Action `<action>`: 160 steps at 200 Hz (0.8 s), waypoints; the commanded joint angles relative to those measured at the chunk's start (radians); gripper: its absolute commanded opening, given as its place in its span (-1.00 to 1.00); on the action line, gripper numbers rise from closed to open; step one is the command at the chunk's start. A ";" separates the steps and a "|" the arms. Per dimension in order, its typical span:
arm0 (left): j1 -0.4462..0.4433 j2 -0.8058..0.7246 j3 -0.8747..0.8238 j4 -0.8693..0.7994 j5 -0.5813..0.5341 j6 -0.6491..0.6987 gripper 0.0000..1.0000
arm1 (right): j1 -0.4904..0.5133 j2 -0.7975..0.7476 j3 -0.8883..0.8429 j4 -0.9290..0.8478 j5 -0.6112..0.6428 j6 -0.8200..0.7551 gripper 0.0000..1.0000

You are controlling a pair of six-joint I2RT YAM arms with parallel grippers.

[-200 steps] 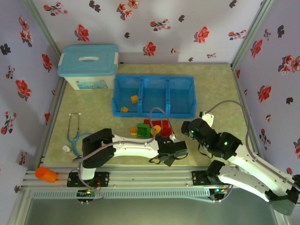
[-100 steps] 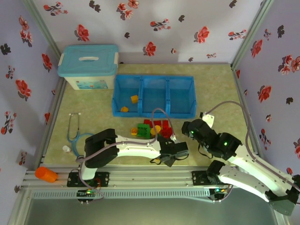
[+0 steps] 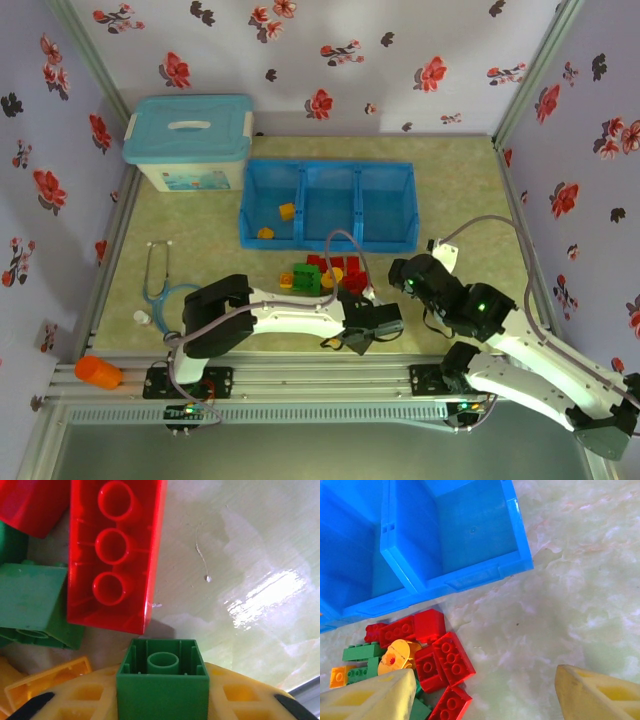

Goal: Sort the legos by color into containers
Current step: Pick up the lego from the middle-left of the table, then place the lego in the container.

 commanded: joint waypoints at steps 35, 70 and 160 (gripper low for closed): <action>0.054 -0.156 -0.012 -0.015 -0.051 0.056 -0.40 | -0.004 -0.064 -0.001 -0.043 0.055 0.033 0.46; 0.109 -0.246 -0.039 -0.013 -0.054 0.084 -0.41 | -0.004 -0.085 -0.002 -0.058 0.059 0.034 0.45; 0.518 -0.510 -0.152 -0.004 -0.022 0.203 -0.41 | -0.005 -0.073 -0.017 -0.055 0.035 0.030 0.46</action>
